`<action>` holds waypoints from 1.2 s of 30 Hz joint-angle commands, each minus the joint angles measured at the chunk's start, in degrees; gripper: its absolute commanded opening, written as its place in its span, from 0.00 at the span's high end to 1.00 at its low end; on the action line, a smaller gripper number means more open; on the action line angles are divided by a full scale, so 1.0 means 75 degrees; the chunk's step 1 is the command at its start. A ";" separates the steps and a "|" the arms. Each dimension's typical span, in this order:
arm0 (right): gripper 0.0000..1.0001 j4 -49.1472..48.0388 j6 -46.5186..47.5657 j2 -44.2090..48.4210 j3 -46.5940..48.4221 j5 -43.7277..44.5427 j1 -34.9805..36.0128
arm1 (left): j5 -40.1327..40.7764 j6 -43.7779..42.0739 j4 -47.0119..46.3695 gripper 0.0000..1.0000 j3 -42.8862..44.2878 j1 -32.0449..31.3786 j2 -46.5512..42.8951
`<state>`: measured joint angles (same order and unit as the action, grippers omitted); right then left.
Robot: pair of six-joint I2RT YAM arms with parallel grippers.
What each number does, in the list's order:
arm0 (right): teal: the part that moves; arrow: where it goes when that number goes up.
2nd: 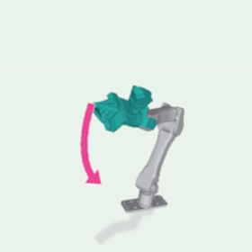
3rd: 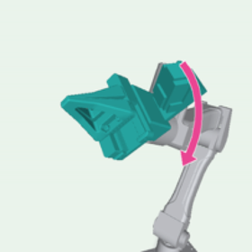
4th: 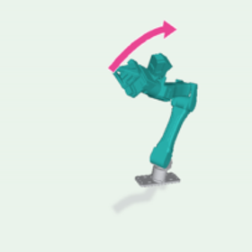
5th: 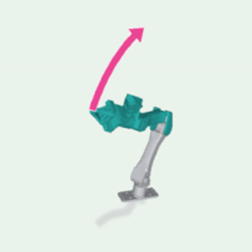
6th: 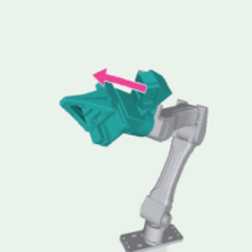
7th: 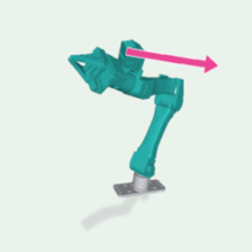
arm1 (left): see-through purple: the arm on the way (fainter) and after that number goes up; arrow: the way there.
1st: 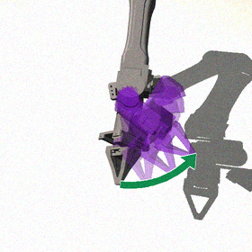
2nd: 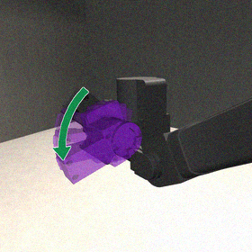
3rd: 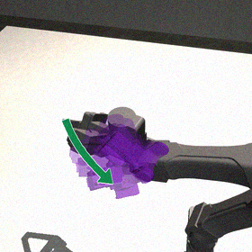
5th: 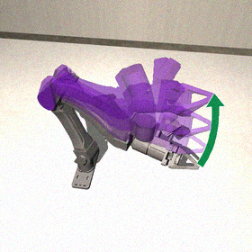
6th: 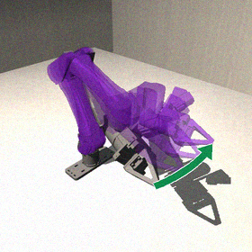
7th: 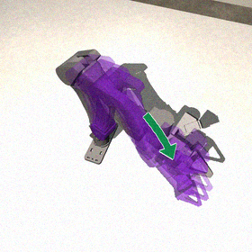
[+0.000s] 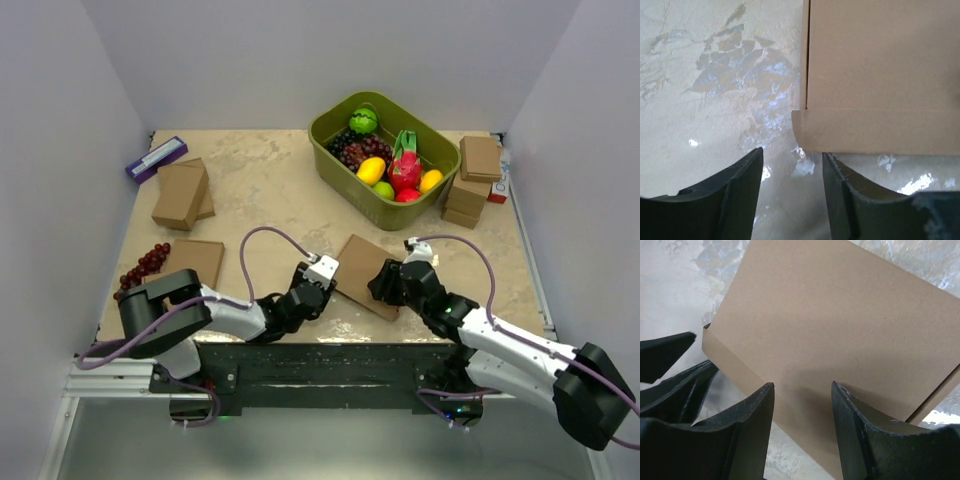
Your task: Fold the paper box
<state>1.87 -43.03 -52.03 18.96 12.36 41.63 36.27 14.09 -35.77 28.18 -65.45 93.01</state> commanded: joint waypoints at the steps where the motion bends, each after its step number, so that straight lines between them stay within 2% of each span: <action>1: 0.47 -0.0905 -0.0521 -0.0339 -0.0313 -0.0020 0.0028 | -0.0651 0.0582 0.1018 0.36 -0.0299 -0.0085 -0.0973; 6: 0.46 -0.0976 -0.0451 -0.0609 -0.0372 0.0250 0.0028 | -0.1552 0.1086 0.2047 0.24 -0.0921 -0.0133 -0.2646; 9: 0.43 -0.0778 -0.0334 -0.0563 -0.0337 0.0402 0.0028 | -0.2289 0.1098 0.2459 0.16 -0.0841 0.0100 -0.3620; 11: 0.37 -0.0602 -0.0252 -0.0411 -0.0208 0.0414 0.0016 | -0.2876 0.1285 0.2636 0.15 -0.0665 0.0475 -0.3939; 12: 0.34 -0.0380 -0.0228 -0.0155 -0.0150 0.0403 0.0028 | -0.3587 0.1344 0.2694 0.15 -0.0455 0.0964 -0.3987; 14: 0.23 -0.0052 -0.0182 0.0163 0.0119 0.0344 0.0016 | -0.4096 0.1590 0.2997 0.14 -0.0208 0.1412 -0.4046; 17: 0.11 0.1537 0.0028 0.0539 0.0938 0.0613 -0.0054 | -0.4542 0.1497 0.3396 0.14 0.0284 0.1800 -0.4291; 18: 0.08 0.1799 0.0111 0.0527 0.1126 0.0660 -0.0124 | -0.4775 0.1485 0.3514 0.10 0.0517 0.2033 -0.4327; 20: 0.08 0.2384 0.0391 0.0247 0.1537 0.0381 -0.0659 | -0.5255 0.1520 0.3725 0.08 0.0683 0.2466 -0.4223; 21: 0.07 0.2515 0.0486 0.0130 0.1585 0.0217 -0.0919 | -0.5989 0.1555 0.3726 0.07 0.0776 0.3049 -0.4152; 23: 0.09 0.2680 0.0627 -0.0117 0.1585 -0.0240 -0.1609 | -0.6638 0.1707 0.3714 0.07 0.0835 0.3603 -0.3931; 25: 0.09 0.2599 0.0616 -0.0071 0.1422 -0.0452 -0.1881 | -0.7307 0.1592 0.3831 0.08 0.1034 0.4132 -0.3871; 30: 0.11 0.2399 0.0031 0.0035 0.1082 -0.0979 -0.2210 | -0.8360 0.1333 0.4604 0.07 0.1771 0.4986 -0.3765; 34: 0.14 0.2306 -0.0485 0.0269 0.0743 -0.0898 -0.2292 | -0.9195 0.1007 0.4757 0.07 0.2159 0.5491 -0.3648; 36: 0.16 0.2270 -0.0790 0.0281 0.0613 -0.0828 -0.2304 | -0.9429 0.0725 0.5225 0.07 0.2393 0.5714 -0.3438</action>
<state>19.31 -43.94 -51.20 25.39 7.20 24.88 -25.15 23.94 -0.93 41.17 -25.65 65.52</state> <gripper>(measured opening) 0.863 0.927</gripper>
